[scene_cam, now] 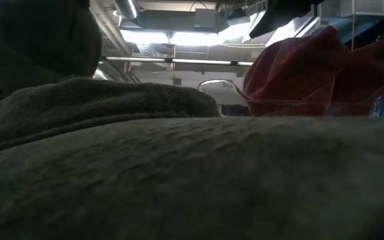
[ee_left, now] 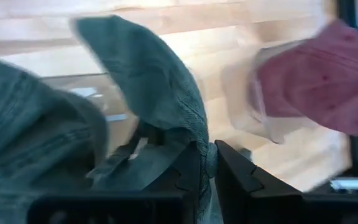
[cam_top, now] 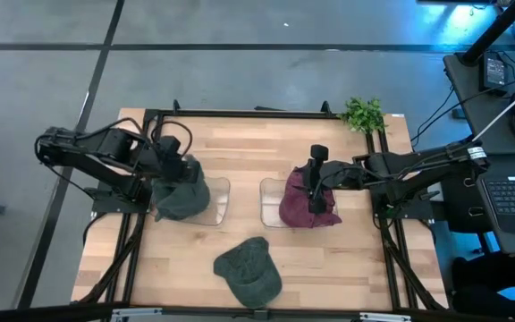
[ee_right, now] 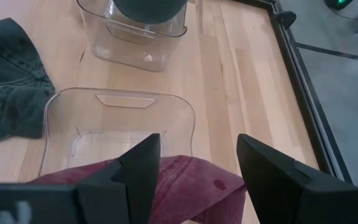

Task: Pick & Place hat
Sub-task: Put the left black cap into the left transparent bin

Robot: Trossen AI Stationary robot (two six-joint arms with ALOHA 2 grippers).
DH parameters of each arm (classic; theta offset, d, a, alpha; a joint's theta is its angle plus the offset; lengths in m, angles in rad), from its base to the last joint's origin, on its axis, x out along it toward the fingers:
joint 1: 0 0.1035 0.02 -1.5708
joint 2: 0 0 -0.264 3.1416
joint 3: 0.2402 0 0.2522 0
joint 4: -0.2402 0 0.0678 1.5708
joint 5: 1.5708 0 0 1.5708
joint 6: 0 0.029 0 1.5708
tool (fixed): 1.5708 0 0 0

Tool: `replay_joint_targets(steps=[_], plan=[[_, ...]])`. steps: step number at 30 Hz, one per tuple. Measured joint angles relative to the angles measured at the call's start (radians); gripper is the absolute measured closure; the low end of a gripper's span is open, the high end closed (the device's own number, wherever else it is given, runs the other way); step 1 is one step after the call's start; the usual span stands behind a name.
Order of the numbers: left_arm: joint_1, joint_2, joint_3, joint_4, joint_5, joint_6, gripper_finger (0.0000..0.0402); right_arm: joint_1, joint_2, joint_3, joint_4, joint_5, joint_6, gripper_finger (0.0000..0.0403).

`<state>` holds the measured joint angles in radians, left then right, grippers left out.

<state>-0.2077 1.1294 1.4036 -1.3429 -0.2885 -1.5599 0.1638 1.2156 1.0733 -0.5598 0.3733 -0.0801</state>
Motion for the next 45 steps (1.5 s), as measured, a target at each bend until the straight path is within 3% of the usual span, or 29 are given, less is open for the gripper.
replay_joint_targets(steps=[11,19,24,31,45], plan=[[-0.062,0.089,0.000,-0.111,-0.027,-0.132,0.0371,0.000,0.000,0.000,-0.019,-0.003,-0.024,0.0192],[-0.078,0.138,0.000,-0.205,-0.016,-0.122,0.0358,0.000,0.001,0.000,-0.075,-0.061,0.021,0.0192],[-0.078,0.156,0.000,-0.215,-0.023,-0.035,0.0356,0.000,0.001,0.000,-0.073,-0.063,0.023,0.0192],[-0.078,0.161,0.000,-0.228,-0.036,-0.042,0.0350,0.000,0.001,0.000,-0.072,-0.063,0.063,0.0192],[-0.067,0.126,-0.002,-0.228,-0.026,0.049,0.0224,0.000,0.001,0.000,-0.071,-0.062,0.080,0.0192]])
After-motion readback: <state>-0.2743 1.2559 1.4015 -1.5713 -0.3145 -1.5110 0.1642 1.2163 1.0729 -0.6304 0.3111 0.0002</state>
